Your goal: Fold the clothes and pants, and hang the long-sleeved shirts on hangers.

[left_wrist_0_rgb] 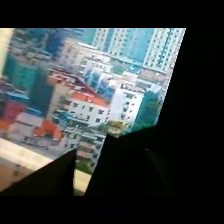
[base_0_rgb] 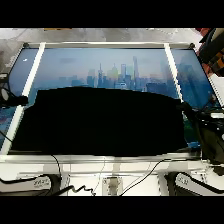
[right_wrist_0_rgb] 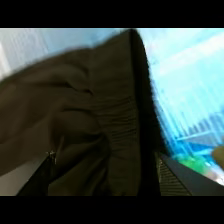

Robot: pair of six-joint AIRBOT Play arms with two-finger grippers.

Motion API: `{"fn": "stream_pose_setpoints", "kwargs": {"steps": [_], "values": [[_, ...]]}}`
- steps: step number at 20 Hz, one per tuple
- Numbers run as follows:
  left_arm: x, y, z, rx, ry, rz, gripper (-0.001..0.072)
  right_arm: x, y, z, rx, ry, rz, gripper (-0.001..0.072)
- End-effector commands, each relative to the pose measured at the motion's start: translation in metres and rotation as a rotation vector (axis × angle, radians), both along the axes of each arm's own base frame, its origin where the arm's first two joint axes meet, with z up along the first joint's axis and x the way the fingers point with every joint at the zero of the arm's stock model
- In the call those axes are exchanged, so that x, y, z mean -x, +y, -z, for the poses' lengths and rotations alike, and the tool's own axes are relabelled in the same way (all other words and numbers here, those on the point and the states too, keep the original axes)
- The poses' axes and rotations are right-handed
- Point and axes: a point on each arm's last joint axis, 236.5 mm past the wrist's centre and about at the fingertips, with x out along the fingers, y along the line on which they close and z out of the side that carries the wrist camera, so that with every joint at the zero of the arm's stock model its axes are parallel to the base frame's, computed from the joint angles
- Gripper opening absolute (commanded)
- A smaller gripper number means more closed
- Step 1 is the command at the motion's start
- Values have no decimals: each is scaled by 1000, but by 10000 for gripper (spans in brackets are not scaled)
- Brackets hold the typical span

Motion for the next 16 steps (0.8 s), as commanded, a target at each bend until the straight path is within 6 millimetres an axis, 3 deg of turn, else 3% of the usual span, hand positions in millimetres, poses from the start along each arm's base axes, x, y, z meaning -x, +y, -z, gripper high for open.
{"fn": "stream_pose_setpoints", "kwargs": {"steps": [1,3,5,7,9,11,13,16], "values": [[32,-8,-47,-31,19,14,390,39,-10,-30,-7,93,12,646],[45,-12,-63,-32,18,4,390,82,-9,-37,6,212,-19,549],[48,-23,-74,-9,-10,27,389,138,-5,-33,33,391,-74,549],[46,-47,-75,64,-43,79,387,186,-6,-27,52,530,-84,549],[44,-78,-70,183,-77,123,336,218,6,-16,-7,594,-57,549],[47,-103,-62,287,-74,145,338,237,22,2,-84,626,-8,549],[52,-110,-53,312,-49,161,339,244,41,23,-177,646,35,550],[52,-110,-48,311,-48,161,338,223,52,37,-243,544,86,550]]}}
